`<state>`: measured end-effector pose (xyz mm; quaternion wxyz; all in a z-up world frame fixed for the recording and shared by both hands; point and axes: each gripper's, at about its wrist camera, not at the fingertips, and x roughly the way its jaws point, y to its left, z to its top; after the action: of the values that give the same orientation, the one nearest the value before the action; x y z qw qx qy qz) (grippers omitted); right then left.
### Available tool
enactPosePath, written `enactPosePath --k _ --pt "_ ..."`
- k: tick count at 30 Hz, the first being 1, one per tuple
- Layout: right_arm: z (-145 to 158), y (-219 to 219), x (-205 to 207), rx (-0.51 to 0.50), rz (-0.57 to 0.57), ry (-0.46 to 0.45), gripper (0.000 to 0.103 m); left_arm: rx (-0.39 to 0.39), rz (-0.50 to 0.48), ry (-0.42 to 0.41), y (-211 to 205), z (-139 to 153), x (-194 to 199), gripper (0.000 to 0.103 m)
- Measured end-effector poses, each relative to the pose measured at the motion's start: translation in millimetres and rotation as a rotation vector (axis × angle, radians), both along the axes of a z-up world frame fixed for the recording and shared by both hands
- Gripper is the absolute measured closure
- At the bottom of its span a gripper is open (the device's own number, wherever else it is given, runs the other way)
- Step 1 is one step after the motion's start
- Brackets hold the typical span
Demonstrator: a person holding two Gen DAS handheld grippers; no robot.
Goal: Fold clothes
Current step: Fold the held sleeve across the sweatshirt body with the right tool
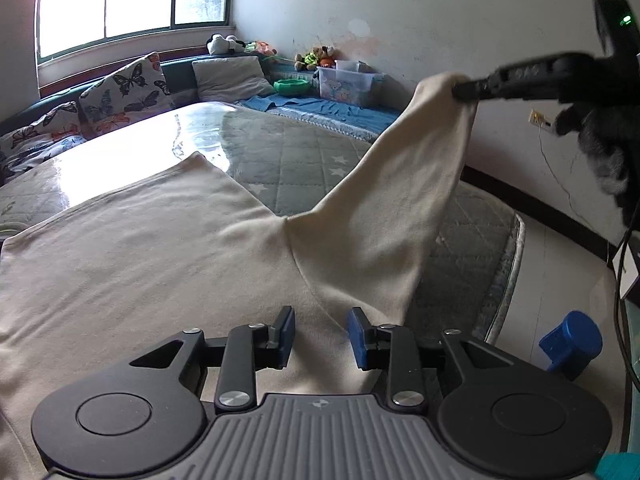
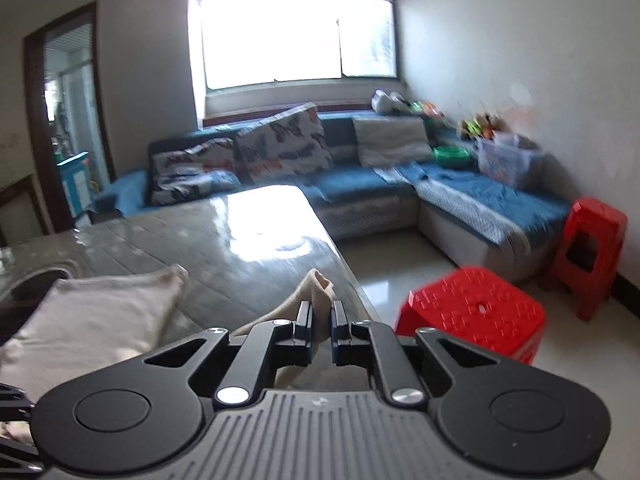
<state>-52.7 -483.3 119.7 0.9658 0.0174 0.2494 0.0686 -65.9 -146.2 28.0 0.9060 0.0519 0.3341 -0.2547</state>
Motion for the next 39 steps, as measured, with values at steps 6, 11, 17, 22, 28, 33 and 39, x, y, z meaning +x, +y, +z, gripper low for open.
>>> enactPosePath --k 6,11,17,22,28,33,39 --pt "42 40 -14 -0.022 0.166 -0.061 0.096 -0.031 0.097 -0.027 34 11 -3 0.068" --pt "60 88 -16 -0.029 0.335 -0.088 0.096 -0.042 0.194 -0.037 68 14 -11 0.066" --pt "56 152 -13 -0.031 0.543 -0.057 0.096 -0.054 0.311 -0.049 108 18 -20 0.065" --pt "36 203 -13 -0.040 0.680 0.005 0.096 -0.064 0.366 -0.037 127 12 -28 0.062" --pt "5 240 -18 -0.050 0.770 0.113 0.094 -0.082 0.388 -0.018 137 7 -36 0.062" --pt "1 241 -20 -0.051 0.780 0.125 0.086 -0.089 0.390 -0.019 141 11 -40 0.062" --pt "-2 195 -12 -0.119 0.667 0.136 0.086 -0.100 0.383 -0.032 141 17 -41 0.062"
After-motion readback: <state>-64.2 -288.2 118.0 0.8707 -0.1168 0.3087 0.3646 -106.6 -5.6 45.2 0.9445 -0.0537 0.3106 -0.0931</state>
